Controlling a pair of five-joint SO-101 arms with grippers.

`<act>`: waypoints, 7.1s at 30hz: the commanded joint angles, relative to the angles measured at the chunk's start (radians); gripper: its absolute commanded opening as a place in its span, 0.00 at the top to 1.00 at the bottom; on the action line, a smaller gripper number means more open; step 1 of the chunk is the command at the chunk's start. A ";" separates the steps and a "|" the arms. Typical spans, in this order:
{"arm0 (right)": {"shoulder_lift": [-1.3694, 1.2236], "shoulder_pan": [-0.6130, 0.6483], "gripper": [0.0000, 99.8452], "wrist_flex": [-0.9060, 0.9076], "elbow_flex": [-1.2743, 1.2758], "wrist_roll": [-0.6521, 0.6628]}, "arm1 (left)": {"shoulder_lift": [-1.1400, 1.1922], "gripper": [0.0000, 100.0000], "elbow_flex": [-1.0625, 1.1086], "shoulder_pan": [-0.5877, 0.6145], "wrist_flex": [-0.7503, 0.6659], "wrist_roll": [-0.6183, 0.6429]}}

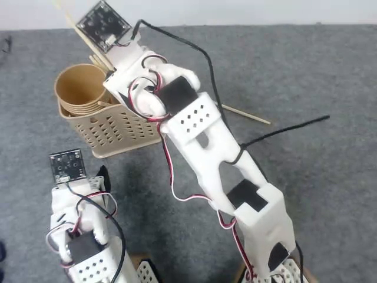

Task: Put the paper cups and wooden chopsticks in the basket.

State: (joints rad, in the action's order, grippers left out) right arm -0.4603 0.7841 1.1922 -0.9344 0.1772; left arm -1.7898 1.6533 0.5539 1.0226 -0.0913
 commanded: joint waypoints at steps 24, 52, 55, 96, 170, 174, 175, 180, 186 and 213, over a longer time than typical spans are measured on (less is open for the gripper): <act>0.855 0.064 0.99 -0.127 0.750 -0.120 | -0.011 0.76 -0.004 -0.002 -0.014 -0.011; 0.521 -0.062 0.99 -1.257 1.189 0.066 | -0.011 0.76 0.001 -0.003 -0.015 -0.011; 0.460 -0.065 0.99 -1.256 1.171 0.086 | -0.011 0.76 0.001 -0.003 -0.015 -0.011; 0.891 -0.421 0.84 -0.538 1.183 0.051 | -0.011 0.76 0.001 -0.003 -0.015 -0.011; 0.410 -0.438 0.99 0.189 0.600 0.810 | -0.011 0.76 0.001 -0.003 -0.015 -0.011; 0.639 -0.486 0.99 0.093 0.600 0.726 | -0.011 0.76 0.001 -0.003 -0.015 -0.011; 0.688 -0.487 0.99 0.071 0.600 0.690 | -0.011 0.76 0.001 -0.003 -0.015 -0.011; 0.851 -0.387 0.99 -0.016 0.606 0.405 | -0.011 0.76 0.001 -0.003 -0.015 -0.011; 0.857 -0.236 0.99 -0.236 0.643 -0.025 | -0.011 0.76 0.001 -0.002 -0.009 -0.011; 0.596 0.054 0.99 -1.196 1.234 0.046 | -0.011 0.76 0.001 -0.002 -0.015 -0.011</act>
State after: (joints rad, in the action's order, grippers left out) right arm 0.1703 0.8316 0.0460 0.3038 0.1557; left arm -1.7898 1.6594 0.5570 1.0211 -0.0913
